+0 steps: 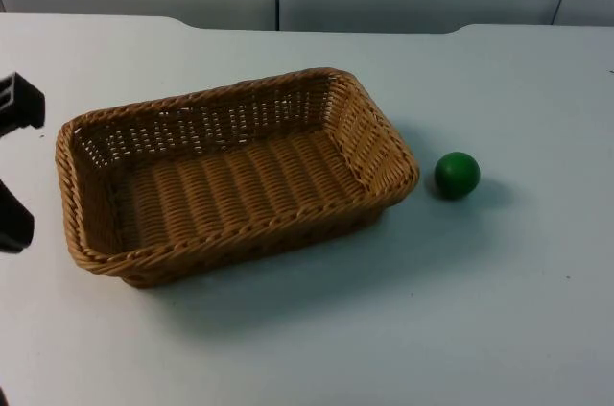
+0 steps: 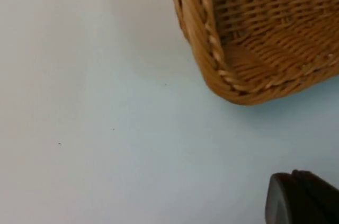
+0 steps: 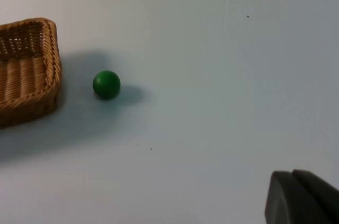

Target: Pick up the basket with the left hand and place the ball into the basket with the right hand.

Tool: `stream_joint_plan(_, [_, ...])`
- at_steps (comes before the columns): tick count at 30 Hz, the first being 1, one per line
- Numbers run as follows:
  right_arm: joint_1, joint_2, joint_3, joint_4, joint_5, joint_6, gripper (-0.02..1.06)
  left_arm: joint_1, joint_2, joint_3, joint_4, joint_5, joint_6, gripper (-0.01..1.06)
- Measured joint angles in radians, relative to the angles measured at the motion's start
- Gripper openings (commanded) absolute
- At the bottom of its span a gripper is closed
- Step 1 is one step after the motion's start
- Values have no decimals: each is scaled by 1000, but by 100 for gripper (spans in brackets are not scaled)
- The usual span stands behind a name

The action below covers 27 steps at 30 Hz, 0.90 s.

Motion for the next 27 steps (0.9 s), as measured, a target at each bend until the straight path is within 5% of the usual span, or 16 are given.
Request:
stream_joint_plan(8, [0, 0, 0, 2, 0, 0, 0, 0, 43, 0, 15, -62, 64, 9])
stream_joint_plan(12, [0, 0, 0, 2, 0, 0, 0, 0, 43, 0, 15, -72, 131, 61])
stream_joint_plan(13, [0, 0, 0, 4, 0, 0, 0, 0, 44, 0, 15, -86, 136, 61])
stream_joint_plan(15, [0, 0, 0, 4, 0, 0, 0, 0, 45, 0, -5, -136, 133, 80])
stream_joint_plan(27, [0, 0, 0, 4, 0, 0, 0, 0, 106, 0, -70, -276, 105, 81])
